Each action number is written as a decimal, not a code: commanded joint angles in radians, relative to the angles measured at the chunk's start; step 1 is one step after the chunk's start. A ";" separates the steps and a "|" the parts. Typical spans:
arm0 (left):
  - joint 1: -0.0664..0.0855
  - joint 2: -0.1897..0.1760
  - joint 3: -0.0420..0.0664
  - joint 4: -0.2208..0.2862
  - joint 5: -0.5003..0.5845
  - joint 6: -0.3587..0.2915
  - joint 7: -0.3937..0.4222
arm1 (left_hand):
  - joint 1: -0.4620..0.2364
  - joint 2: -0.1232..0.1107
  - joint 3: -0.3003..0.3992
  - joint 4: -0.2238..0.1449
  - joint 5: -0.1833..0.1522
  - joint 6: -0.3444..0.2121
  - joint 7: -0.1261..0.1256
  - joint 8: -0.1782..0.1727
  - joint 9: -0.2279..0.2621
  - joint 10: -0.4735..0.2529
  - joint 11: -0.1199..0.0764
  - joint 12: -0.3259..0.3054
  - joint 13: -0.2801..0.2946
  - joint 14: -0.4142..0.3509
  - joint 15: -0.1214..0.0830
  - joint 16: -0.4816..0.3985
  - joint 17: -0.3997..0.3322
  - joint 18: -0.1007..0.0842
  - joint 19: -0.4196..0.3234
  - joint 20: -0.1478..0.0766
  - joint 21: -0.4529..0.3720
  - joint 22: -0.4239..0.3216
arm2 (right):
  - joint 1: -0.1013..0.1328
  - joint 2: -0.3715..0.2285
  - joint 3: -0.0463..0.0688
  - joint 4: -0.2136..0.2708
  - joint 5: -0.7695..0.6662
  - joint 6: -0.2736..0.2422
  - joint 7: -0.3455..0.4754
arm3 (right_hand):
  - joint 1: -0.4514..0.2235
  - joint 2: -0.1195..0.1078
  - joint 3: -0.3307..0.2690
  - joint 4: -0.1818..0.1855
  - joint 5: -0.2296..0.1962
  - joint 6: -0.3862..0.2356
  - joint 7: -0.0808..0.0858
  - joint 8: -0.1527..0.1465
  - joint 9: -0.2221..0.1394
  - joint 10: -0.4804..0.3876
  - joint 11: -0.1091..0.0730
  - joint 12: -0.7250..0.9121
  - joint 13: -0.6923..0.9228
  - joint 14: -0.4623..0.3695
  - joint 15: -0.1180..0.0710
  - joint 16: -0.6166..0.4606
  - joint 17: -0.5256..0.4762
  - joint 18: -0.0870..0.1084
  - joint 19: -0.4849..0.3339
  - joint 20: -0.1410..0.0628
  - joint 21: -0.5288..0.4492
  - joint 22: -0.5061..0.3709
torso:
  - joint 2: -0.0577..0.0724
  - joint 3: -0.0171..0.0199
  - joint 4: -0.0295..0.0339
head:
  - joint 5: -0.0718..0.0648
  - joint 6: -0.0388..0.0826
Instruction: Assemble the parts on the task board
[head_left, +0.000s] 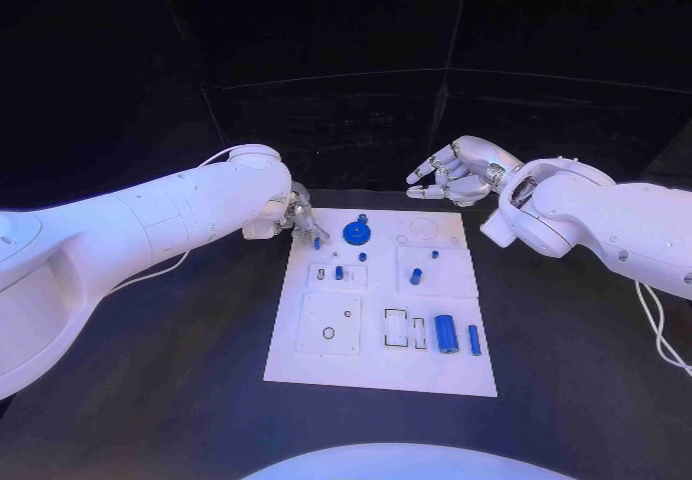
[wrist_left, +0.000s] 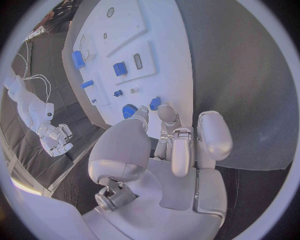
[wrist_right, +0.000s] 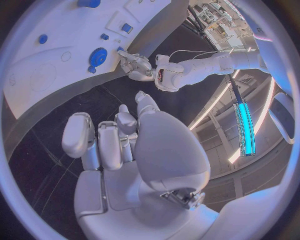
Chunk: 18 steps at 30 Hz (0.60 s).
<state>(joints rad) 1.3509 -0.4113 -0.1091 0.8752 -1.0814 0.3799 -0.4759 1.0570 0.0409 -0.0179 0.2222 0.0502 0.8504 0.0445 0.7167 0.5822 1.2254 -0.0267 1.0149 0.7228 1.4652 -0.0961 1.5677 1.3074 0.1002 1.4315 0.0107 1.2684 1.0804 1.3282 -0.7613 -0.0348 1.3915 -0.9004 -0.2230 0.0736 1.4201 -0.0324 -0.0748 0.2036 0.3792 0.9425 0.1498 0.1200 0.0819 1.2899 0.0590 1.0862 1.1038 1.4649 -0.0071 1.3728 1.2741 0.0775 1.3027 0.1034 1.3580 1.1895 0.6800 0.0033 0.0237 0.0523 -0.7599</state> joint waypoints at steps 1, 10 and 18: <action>0.001 0.002 0.000 0.001 -0.010 0.014 0.011 | 0.012 0.002 -0.001 -0.008 -0.002 -0.003 0.000 -0.004 -0.001 -0.005 -0.001 0.005 0.001 0.102 0.005 -0.005 0.248 -0.006 -0.006 0.005 -0.002 0.001 | 0.002 0.001 0.001 -0.001 -0.001 0.007 0.005 | 0.003 0.010 -0.002 -0.005 0.004 0.002 -0.001 0.005 -0.001 0.000 0.001 -0.004 -0.001 0.040 -0.007 -0.006 -0.002 0.010 -0.005 -0.005 -0.005 -0.001 | 0.000 -0.0006 0.0008 | -0.004 -0.001; 0.001 0.004 0.000 0.003 -0.010 0.017 0.019 | 0.015 0.004 -0.001 -0.009 -0.002 -0.003 0.001 -0.004 -0.001 -0.005 -0.001 0.005 0.001 0.102 0.005 -0.005 0.248 -0.006 -0.005 0.005 -0.002 0.002 | 0.002 0.005 0.001 -0.005 -0.001 0.010 0.002 | 0.003 0.011 -0.001 -0.005 0.005 0.003 -0.001 0.005 -0.001 0.000 0.000 -0.004 -0.001 0.040 -0.007 -0.007 -0.003 0.010 -0.005 -0.005 -0.005 -0.002 | 0.000 0.0000 0.0015 | -0.001 -0.001; 0.001 0.007 0.000 0.002 -0.010 0.018 0.025 | 0.032 0.019 0.000 -0.018 -0.002 -0.001 0.001 -0.006 -0.002 -0.006 0.000 0.006 -0.001 0.102 0.005 -0.004 0.248 -0.006 -0.005 0.005 -0.001 0.004 | 0.002 0.008 0.001 -0.007 -0.001 0.014 0.000 | 0.003 0.013 -0.001 -0.005 0.006 0.003 -0.001 0.006 -0.001 0.001 0.001 -0.002 0.000 0.040 -0.007 -0.007 -0.003 0.010 -0.005 -0.005 -0.006 -0.002 | 0.000 -0.0002 -0.0001 | 0.005 -0.006</action>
<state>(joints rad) 1.3509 -0.4054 -0.1091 0.8770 -1.0831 0.3860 -0.4664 1.0831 0.0593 -0.0161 0.2095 0.0502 0.8504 0.0444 0.7167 0.5811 1.2255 -0.0268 1.0148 0.7227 1.4652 -0.0961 1.5677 1.3074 0.1001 1.4280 0.0142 1.2684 1.0840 1.3281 -0.7540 -0.0348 1.3847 -0.9004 -0.2180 0.0724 1.4239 -0.0286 -0.0748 0.2036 0.3792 0.9425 0.1498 0.1200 0.0820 1.2899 0.0590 1.0862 1.1039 1.4649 -0.0071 1.3728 1.2721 0.0775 1.3027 0.1034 1.3581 1.1887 0.6799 0.0030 0.0245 0.0548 -0.7638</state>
